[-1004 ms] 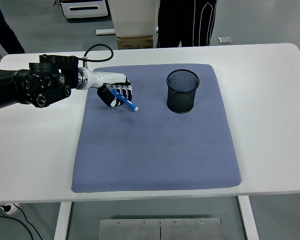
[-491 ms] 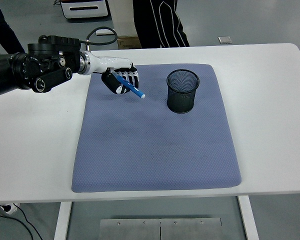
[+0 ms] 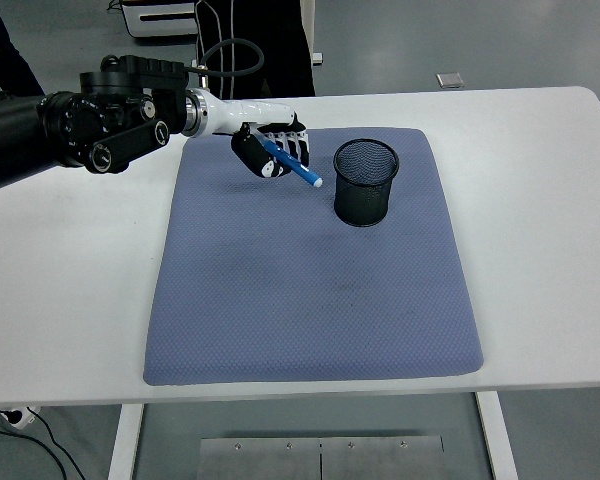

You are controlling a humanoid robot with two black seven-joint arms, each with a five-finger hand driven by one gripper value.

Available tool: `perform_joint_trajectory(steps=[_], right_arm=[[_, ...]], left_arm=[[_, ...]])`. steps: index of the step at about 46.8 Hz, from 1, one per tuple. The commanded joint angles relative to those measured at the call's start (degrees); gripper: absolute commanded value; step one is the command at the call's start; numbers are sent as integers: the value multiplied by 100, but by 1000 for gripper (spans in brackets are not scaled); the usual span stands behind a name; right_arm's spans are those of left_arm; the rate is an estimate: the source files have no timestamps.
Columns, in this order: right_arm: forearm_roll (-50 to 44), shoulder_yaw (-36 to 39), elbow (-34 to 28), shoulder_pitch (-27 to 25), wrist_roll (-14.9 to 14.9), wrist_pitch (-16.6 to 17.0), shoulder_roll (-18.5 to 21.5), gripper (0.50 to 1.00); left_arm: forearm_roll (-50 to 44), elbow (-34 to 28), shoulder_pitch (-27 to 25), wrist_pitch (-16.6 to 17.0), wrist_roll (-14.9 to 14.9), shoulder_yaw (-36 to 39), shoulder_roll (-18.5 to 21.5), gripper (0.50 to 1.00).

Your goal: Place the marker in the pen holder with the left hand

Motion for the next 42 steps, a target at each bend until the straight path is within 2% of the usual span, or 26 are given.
perform_joint_trajectory(steps=[1, 10, 19, 23, 42], right_arm=[[0, 0, 6, 0, 1, 0, 0, 1000], [9, 0, -2, 0, 1, 0, 0, 1000], [0, 0, -2, 0, 1, 0, 0, 1000], [0, 0, -2, 0, -7, 0, 0, 1000], [0, 0, -2, 0, 1, 0, 0, 1000]], left_arm=[[8, 33, -20, -20, 1, -121, -12, 500], [-1, 33, -81, -143, 1, -297, -100, 500], [-80, 253, -73, -161, -8, -306, -416, 500], [-115, 376, -73, -266, -43, -333, -548, 500], [-150, 482, -2, -310, -52, -1009, -847, 500]])
